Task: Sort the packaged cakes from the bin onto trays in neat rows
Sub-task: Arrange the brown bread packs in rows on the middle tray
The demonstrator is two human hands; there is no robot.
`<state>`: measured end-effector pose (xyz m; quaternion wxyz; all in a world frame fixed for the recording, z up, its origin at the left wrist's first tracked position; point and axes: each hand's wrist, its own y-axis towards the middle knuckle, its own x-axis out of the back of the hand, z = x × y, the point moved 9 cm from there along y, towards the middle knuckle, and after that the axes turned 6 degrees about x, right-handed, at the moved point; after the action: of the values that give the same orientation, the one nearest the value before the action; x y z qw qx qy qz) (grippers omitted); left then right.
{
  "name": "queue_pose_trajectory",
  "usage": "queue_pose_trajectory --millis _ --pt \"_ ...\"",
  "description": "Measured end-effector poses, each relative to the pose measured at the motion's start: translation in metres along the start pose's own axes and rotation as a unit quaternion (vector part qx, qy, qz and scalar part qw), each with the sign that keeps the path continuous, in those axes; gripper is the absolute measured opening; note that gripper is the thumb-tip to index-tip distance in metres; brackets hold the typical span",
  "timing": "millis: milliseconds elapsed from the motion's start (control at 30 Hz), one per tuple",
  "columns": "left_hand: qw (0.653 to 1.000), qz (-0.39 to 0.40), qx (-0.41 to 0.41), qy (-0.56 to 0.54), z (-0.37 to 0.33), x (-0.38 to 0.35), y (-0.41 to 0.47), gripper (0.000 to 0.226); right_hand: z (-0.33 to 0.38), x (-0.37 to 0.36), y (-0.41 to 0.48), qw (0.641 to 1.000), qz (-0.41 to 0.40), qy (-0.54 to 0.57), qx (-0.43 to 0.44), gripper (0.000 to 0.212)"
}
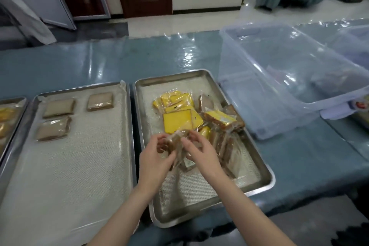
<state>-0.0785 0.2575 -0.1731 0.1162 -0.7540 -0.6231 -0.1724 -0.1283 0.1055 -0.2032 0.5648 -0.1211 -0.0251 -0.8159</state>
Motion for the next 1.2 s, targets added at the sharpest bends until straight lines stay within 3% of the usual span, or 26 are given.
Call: queue_pose_trajectory --millis 100,200,300,433,500,633,767,1000,1200 --pt "0.991 0.018 -0.108 0.075 -0.023 -0.005 -0.008 0.043 0.007 0.0 0.003 0.999 -0.031 0.022 -0.013 0.082" --pt "0.972 0.098 -0.16 0.138 -0.019 -0.022 -0.01 0.046 -0.002 0.009 0.005 0.996 -0.059 0.016 -0.06 0.057" --pt "0.973 0.162 -0.071 0.15 0.013 -0.028 -0.007 0.049 -0.018 0.024 0.003 0.991 -0.076 0.042 -0.101 0.034" --pt "0.99 0.086 0.057 0.094 0.05 -0.005 0.001 0.042 -0.033 0.024 -0.006 0.959 -0.106 0.224 -0.138 0.031" --pt "0.989 0.065 0.134 0.011 0.066 0.004 0.002 0.038 -0.036 0.013 -0.005 0.953 -0.102 0.249 -0.138 0.025" --pt "0.985 -0.014 0.162 -0.059 0.08 0.043 0.012 0.027 -0.021 -0.021 0.01 0.982 -0.093 0.138 -0.087 0.015" --pt "0.975 -0.089 0.172 -0.109 0.102 0.104 0.033 0.022 0.003 -0.075 0.037 0.995 -0.096 -0.021 -0.027 0.023" --pt "0.98 -0.107 0.157 -0.054 0.154 0.191 0.098 0.026 0.03 -0.203 0.09 0.999 -0.016 -0.031 -0.012 0.041" --pt "0.984 -0.073 0.164 -0.009 0.209 0.221 0.158 0.034 0.024 -0.275 0.136 0.998 0.023 -0.061 -0.026 0.039"
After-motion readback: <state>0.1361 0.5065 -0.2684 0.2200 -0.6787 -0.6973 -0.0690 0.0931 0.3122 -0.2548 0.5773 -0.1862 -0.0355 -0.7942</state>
